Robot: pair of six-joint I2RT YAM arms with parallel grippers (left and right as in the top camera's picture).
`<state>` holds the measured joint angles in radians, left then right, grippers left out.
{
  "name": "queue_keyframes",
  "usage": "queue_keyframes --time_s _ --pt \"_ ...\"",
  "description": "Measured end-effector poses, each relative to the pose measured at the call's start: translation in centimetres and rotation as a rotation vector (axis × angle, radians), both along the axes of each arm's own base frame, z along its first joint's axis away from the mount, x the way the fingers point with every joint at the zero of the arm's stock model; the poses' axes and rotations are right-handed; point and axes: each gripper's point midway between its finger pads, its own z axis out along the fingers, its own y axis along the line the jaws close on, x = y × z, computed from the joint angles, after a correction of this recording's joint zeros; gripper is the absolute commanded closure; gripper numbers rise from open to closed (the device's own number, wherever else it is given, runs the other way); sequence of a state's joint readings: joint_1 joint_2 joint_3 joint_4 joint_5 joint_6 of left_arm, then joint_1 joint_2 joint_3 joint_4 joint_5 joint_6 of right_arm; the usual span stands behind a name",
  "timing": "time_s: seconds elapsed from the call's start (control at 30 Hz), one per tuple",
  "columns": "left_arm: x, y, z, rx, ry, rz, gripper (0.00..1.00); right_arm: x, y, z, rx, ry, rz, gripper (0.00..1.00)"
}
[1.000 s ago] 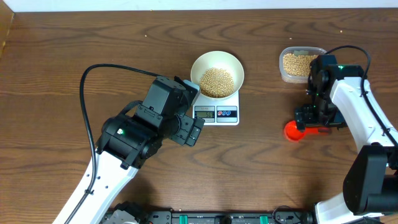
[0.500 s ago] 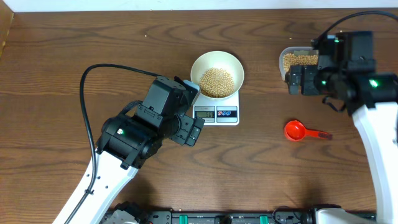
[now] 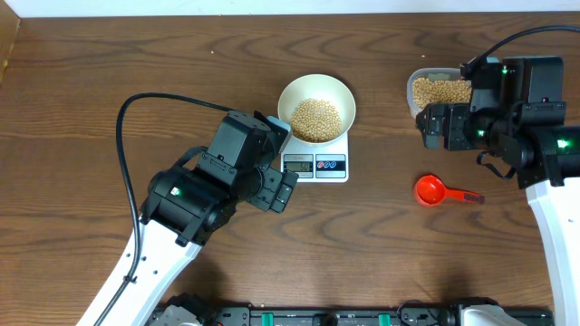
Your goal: Scoop item into bowl and weigh 50g on scale
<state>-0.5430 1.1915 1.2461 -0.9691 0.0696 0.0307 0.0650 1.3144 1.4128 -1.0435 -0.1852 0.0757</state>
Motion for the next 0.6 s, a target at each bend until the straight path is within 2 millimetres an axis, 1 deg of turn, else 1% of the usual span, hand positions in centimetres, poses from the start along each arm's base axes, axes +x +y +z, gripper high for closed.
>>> queue_keyframes --time_s 0.13,0.27,0.33,0.4,0.47,0.5,0.53,0.6 --pt "0.0 0.0 0.0 0.0 0.0 0.0 0.08 -0.2 -0.2 -0.2 -0.01 0.01 -0.006 0.01" --pt "0.0 0.0 0.0 0.0 0.0 0.0 0.08 0.2 -0.6 -0.6 -0.029 -0.003 -0.021 0.01" --pt "0.0 0.0 0.0 0.0 0.0 0.0 0.08 0.5 -0.7 -1.6 -0.036 -0.018 -0.027 0.01" --pt "0.0 0.0 0.0 0.0 -0.001 0.0 0.08 0.6 -0.9 -3.4 -0.041 -0.049 -0.033 0.01" --pt "0.0 0.0 0.1 -0.002 -0.002 0.0 0.08 0.1 -1.1 -5.1 -0.044 -0.106 -0.04 0.01" --pt "0.0 0.0 0.1 -0.002 -0.003 0.0 0.08 -0.3 -1.2 -5.6 -0.044 -0.145 -0.044 0.01" --pt "0.1 0.0 0.2 -0.003 -0.004 0.0 0.08 -0.8 -1.2 -5.9 -0.041 -0.187 -0.046 0.01" --pt "0.1 0.0 0.2 -0.003 -0.005 0.0 0.08 -2.0 -1.5 -5.9 -0.038 -0.293 -0.055 0.01"
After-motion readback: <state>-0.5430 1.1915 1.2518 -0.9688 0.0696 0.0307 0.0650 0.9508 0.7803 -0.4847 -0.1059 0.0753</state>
